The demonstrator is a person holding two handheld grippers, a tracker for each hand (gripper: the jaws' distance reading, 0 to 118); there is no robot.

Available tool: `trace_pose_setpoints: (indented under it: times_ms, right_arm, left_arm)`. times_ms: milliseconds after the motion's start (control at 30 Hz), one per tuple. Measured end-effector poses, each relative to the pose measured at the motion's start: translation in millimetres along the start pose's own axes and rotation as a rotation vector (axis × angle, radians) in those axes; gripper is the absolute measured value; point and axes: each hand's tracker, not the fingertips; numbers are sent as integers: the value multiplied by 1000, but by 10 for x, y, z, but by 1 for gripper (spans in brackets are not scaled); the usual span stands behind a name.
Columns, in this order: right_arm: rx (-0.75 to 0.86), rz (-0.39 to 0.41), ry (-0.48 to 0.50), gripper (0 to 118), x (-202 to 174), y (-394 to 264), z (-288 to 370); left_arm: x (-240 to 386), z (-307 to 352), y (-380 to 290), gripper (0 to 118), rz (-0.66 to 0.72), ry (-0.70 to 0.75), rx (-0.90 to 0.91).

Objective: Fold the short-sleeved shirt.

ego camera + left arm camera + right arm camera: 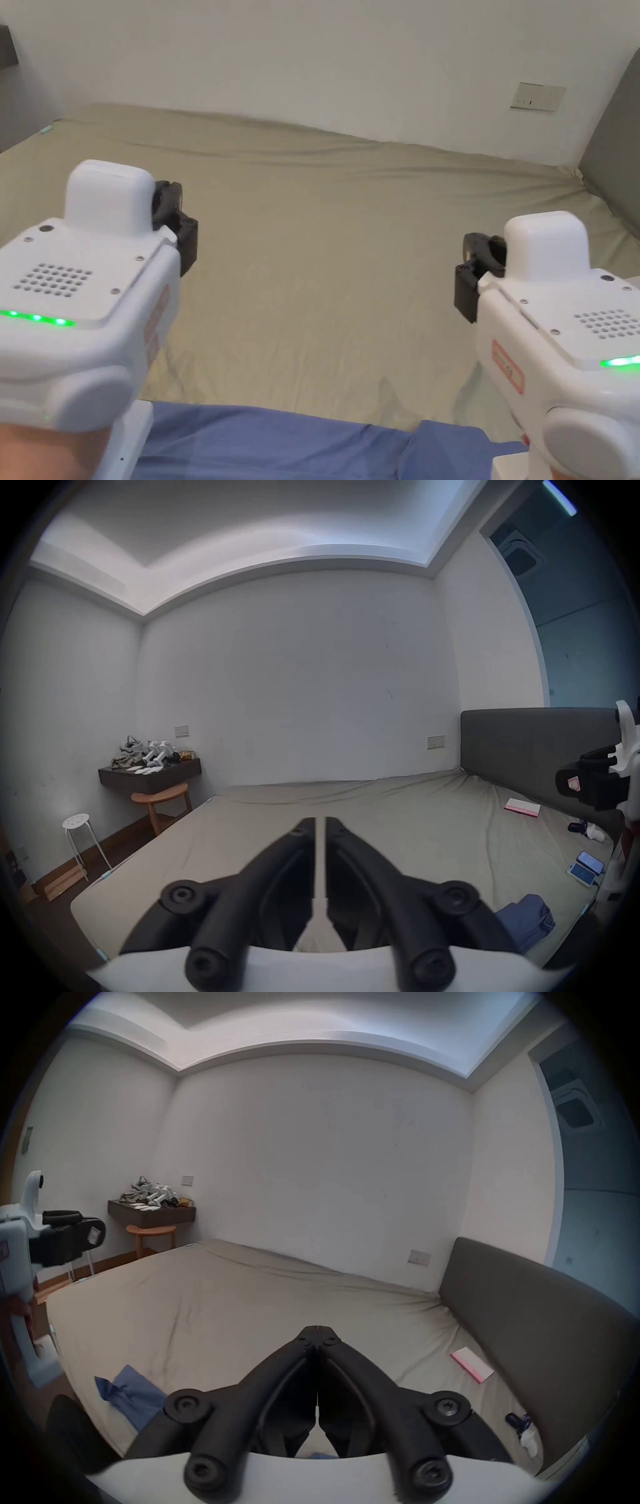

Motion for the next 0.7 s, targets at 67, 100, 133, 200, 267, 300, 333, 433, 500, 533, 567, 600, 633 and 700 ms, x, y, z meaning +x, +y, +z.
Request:
trace_pose_setpoints:
  times_ms: [67,100,133,200,267,300,333,433,500,533,567,600,633,700]
  right_arm:
    - [-1,9,-18,2,-99,-62,-3]
    - [20,41,-66,2,-130,-98,-2]
    - [29,61,-91,2,-155,-117,-6]
    - [26,75,-91,2,-180,-130,-14]
    - [46,74,-85,2,-181,-121,13]
    - [52,77,-98,2,-192,-107,21]
    - [57,89,-109,2,-194,-98,25]
    - [71,119,-143,2,-185,-78,36]
    - [61,104,-133,2,-148,-74,14]
    - [59,102,-136,2,-144,-88,8]
    - [57,105,-140,2,-140,-109,-9]
    - [49,109,-143,2,-133,-126,-33]
    - [41,111,-144,2,-125,-143,-56]
    - [18,99,-132,2,-98,-200,-99]
  left_arm:
    - [92,29,-49,0,-14,11,11]
    - [123,35,-78,0,-20,8,11]
    - [154,42,-96,0,-25,7,11]
    - [226,55,-111,0,-67,23,38]
    - [307,65,-110,0,-154,55,52]
    - [351,79,-114,0,-204,85,77]
    - [365,84,-108,0,-223,79,88]
    - [357,60,-66,0,-171,28,69]
    - [332,9,-71,0,-157,17,45]
    - [325,-15,-87,0,-157,16,37]
    - [312,-41,-105,0,-161,10,26]
    - [295,-69,-132,0,-157,-4,9]
    - [281,-94,-160,0,-151,-18,-9]
    - [213,-201,-271,0,-120,-69,-79]
